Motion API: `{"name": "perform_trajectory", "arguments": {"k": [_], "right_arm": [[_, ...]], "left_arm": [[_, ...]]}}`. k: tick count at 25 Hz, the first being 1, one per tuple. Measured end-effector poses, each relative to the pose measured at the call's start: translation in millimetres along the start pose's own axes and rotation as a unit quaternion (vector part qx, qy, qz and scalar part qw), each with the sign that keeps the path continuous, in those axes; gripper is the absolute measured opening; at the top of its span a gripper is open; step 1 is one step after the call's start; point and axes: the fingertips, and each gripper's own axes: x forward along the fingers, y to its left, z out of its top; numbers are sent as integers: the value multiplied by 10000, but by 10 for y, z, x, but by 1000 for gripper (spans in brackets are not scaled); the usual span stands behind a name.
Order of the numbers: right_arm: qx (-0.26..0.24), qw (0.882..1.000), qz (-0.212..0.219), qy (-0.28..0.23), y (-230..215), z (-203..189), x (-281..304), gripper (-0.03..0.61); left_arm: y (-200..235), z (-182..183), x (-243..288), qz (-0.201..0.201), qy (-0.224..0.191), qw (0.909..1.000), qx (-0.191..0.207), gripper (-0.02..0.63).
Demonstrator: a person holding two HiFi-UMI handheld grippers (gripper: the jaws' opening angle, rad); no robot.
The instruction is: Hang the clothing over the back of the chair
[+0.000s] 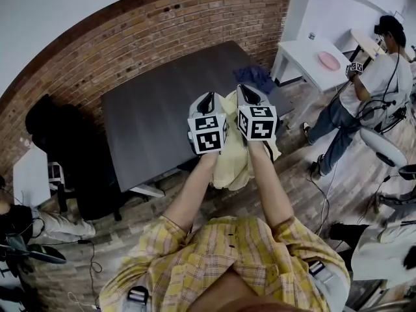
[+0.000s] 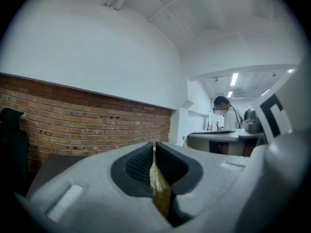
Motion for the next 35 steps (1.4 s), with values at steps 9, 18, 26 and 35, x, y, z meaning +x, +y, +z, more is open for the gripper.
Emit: {"name": "perform_trajectory", "arguments": {"k": [9, 18, 26, 35], "right_arm": [[11, 9999, 48, -140, 50, 48, -32, 74], [-37, 9994, 111, -316, 116, 184, -223, 60], [-157, 9977, 224, -617, 254, 328, -591, -2], [-142, 9956, 296, -874, 392, 401, -1120, 3]], "left_arm": [[60, 83, -59, 30, -205, 9998, 6, 101], [-63, 162, -205, -31, -267, 9996, 116, 100], [-186, 260, -520, -189, -369, 9988, 252, 22], [-426, 355, -1014, -216, -595, 9974, 343, 2]]}}
